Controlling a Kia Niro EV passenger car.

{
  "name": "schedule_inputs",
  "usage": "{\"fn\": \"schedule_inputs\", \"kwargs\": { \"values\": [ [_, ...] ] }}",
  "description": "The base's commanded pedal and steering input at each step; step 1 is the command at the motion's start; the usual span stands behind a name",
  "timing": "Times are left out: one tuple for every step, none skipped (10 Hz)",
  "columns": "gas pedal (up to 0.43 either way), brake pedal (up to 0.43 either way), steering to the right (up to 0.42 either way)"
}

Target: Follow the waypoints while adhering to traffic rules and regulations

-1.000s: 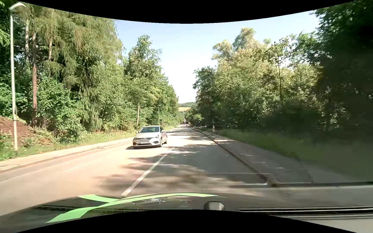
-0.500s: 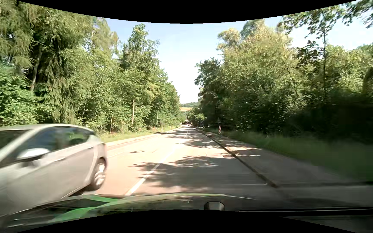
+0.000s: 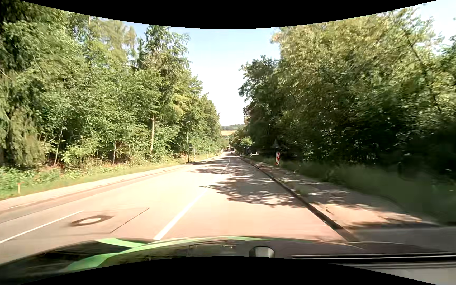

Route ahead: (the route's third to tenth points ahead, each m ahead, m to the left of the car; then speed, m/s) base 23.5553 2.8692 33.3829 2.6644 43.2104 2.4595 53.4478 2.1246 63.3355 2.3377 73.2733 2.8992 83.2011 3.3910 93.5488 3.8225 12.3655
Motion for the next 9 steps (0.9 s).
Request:
{"fn": "schedule_inputs", "kwargs": {
  "values": [
    [0.067,0.0,-0.013],
    [0.067,0.0,-0.01],
    [0.067,0.0,-0.005],
    [0.067,0.0,-0.005],
    [0.067,0.0,-0.005],
    [0.067,0.0,-0.005],
    [0.067,0.0,-0.006],
    [0.067,0.0,-0.008],
    [0.067,0.0,-0.008]
  ]
}}
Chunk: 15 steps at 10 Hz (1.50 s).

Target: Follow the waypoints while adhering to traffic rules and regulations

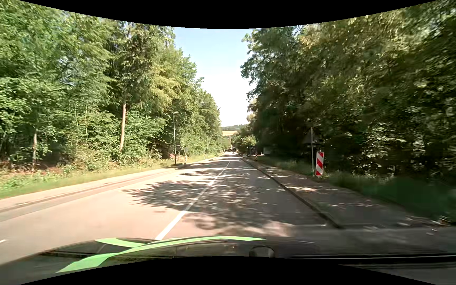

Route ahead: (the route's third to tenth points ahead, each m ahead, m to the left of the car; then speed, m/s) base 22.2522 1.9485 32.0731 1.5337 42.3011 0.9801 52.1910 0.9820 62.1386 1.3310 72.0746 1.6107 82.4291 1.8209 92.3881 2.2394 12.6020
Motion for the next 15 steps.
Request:
{"fn": "schedule_inputs", "kwargs": {
  "values": [
    [0.067,0.0,-0.008],
    [0.067,0.0,-0.009],
    [0.067,0.0,-0.009],
    [0.067,0.0,-0.01],
    [0.067,0.0,-0.01],
    [0.067,0.0,-0.01],
    [0.067,0.0,-0.007],
    [0.067,0.0,-0.006],
    [0.067,0.0,-0.006],
    [0.067,0.0,-0.006],
    [0.067,0.0,-0.006],
    [0.067,0.0,-0.008],
    [0.067,0.0,-0.008],
    [0.067,0.0,-0.008],
    [0.067,0.0,-0.008]
  ]
}}
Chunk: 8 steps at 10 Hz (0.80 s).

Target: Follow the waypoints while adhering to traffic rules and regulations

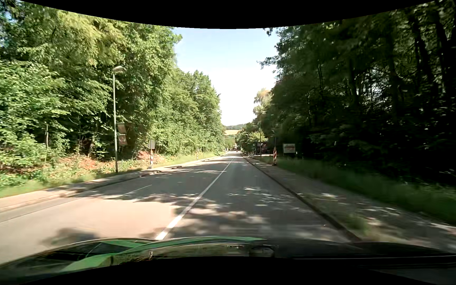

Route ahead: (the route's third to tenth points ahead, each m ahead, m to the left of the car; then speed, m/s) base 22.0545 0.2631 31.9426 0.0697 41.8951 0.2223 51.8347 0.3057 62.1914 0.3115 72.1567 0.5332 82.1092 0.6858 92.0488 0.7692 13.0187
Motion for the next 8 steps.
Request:
{"fn": "schedule_inputs", "kwargs": {
  "values": [
    [0.067,0.0,-0.008],
    [0.067,0.0,-0.008],
    [0.067,0.0,-0.008],
    [0.067,0.0,-0.008],
    [0.067,0.0,-0.007],
    [0.067,0.0,-0.006],
    [0.059,0.0,-0.006],
    [0.0,0.0,-0.005]
  ]
}}
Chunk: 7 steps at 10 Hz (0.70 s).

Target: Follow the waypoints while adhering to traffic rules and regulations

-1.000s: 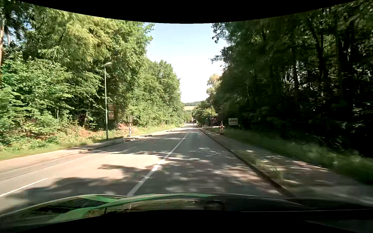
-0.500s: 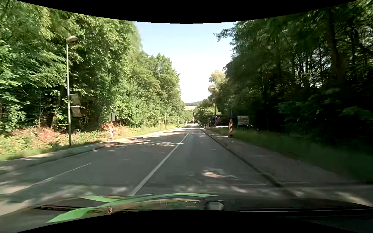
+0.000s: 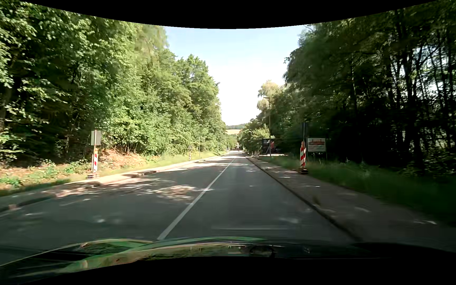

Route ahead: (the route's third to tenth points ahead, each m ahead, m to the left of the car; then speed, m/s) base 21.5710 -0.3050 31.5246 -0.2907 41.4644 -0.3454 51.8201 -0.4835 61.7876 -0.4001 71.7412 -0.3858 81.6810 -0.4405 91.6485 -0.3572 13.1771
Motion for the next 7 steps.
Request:
{"fn": "schedule_inputs", "kwargs": {
  "values": [
    [0.0,0.0,-0.005],
    [0.0,0.0,-0.005],
    [0.0,0.0,-0.005],
    [0.0,0.0,-0.004],
    [0.0,0.0,-0.002],
    [0.0,0.0,-0.002],
    [0.0,0.0,-0.002]
  ]
}}
